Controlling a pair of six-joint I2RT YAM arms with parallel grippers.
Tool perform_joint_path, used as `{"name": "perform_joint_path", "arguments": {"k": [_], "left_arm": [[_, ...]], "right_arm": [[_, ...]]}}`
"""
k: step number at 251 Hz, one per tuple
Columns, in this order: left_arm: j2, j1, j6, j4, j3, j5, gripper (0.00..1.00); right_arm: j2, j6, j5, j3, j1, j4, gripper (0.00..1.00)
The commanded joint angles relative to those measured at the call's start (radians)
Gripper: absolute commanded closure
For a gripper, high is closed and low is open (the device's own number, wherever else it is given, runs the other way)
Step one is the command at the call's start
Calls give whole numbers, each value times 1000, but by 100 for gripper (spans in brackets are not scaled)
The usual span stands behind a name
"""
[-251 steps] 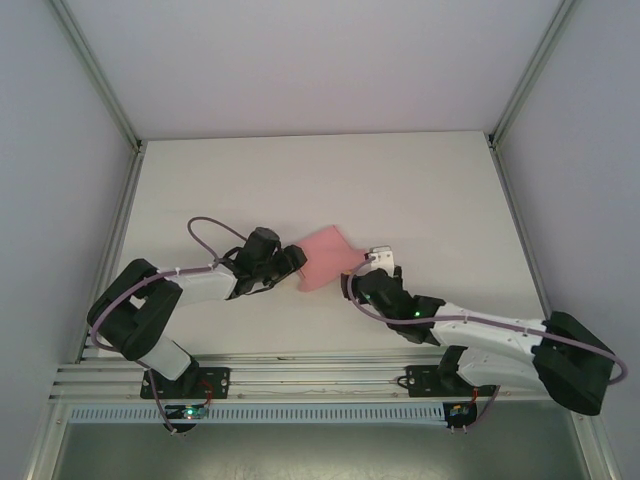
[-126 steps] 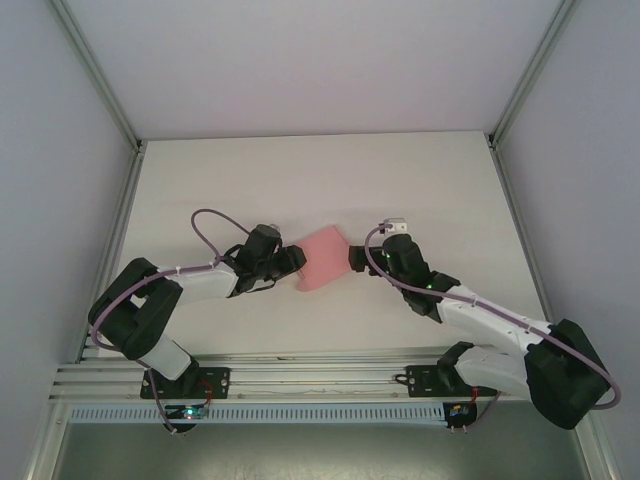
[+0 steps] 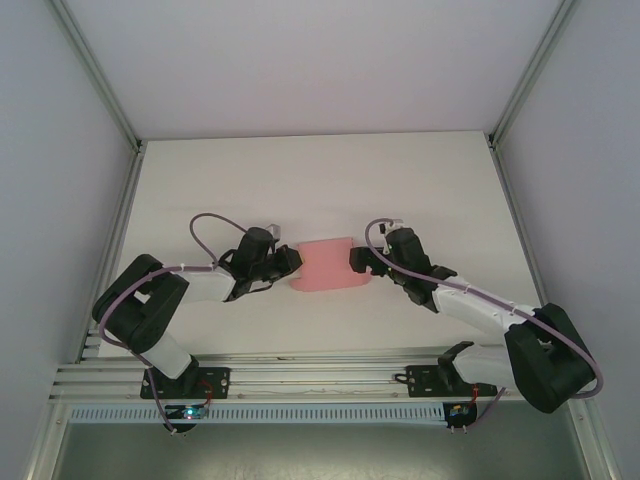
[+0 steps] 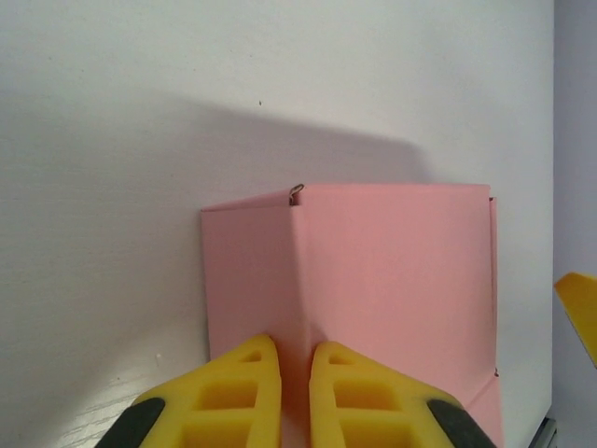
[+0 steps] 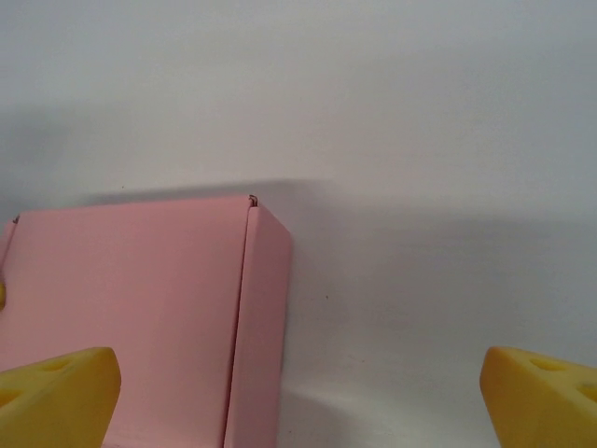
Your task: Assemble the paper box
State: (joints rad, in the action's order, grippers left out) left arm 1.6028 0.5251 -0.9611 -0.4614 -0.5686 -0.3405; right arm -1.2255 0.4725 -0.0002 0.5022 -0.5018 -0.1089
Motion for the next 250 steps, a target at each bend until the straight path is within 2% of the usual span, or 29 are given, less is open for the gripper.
{"name": "perform_joint_path", "arguments": {"k": [1,27,66,128,177,214,250], "left_arm": [[-12,-24,9,-30,41,-2,100],[-14,-44,-31,-140,96,-17,100],[21,-77,-98,-295,146,-89,100],[124,-86,-140,-459,143,-166,100],[134,-98,-138,-443,151,-162,100],[135,-99,-136,-449,154,-162,100],[143,-98,-131,-427,141,-162,100]], "right_arm": [[-4,65,-137,20,37,-26,2],[-3,117,-210,14,57,-30,2],[-6,148,-245,15,58,-37,2],[-114,201,-331,46,67,-62,2],[-217,287,-452,34,95,-229,3],[-296,327,-548,37,97,-339,11],[-321,339,-587,48,103,-384,24]]}}
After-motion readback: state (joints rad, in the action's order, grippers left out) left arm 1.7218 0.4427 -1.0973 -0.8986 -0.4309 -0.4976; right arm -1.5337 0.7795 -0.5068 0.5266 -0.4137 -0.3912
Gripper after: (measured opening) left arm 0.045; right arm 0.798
